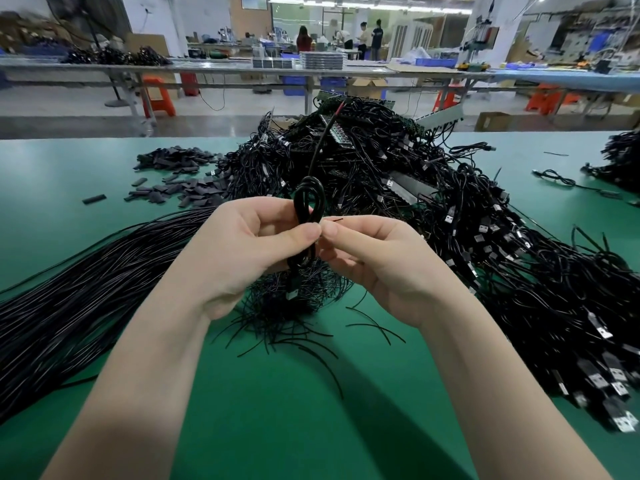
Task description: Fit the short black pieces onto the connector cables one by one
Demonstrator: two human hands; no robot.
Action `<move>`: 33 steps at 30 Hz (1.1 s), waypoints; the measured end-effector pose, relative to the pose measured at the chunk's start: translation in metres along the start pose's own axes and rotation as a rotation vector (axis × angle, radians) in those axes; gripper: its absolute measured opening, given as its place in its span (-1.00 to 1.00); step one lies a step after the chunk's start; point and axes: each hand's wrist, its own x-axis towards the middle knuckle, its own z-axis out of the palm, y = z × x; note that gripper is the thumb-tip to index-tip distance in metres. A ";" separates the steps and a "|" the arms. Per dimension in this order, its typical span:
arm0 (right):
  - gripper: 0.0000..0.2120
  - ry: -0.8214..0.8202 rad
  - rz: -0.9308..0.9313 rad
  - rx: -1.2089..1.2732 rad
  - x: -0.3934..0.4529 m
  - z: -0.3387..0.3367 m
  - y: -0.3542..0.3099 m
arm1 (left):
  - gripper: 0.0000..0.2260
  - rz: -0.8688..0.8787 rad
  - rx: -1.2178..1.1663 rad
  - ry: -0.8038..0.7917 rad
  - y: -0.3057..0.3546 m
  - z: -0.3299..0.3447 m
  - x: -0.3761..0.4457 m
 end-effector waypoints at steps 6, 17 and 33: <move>-0.89 -0.049 0.053 0.052 -0.001 -0.006 -0.002 | -0.77 0.028 0.014 -0.055 0.004 0.003 -0.002; -0.96 0.102 -0.231 -0.085 0.004 0.001 0.006 | -0.79 0.025 -0.056 0.038 0.002 0.007 -0.002; -0.97 0.359 -0.961 -0.950 -0.005 0.017 -0.004 | -0.89 -0.140 -0.307 0.055 0.010 0.010 0.000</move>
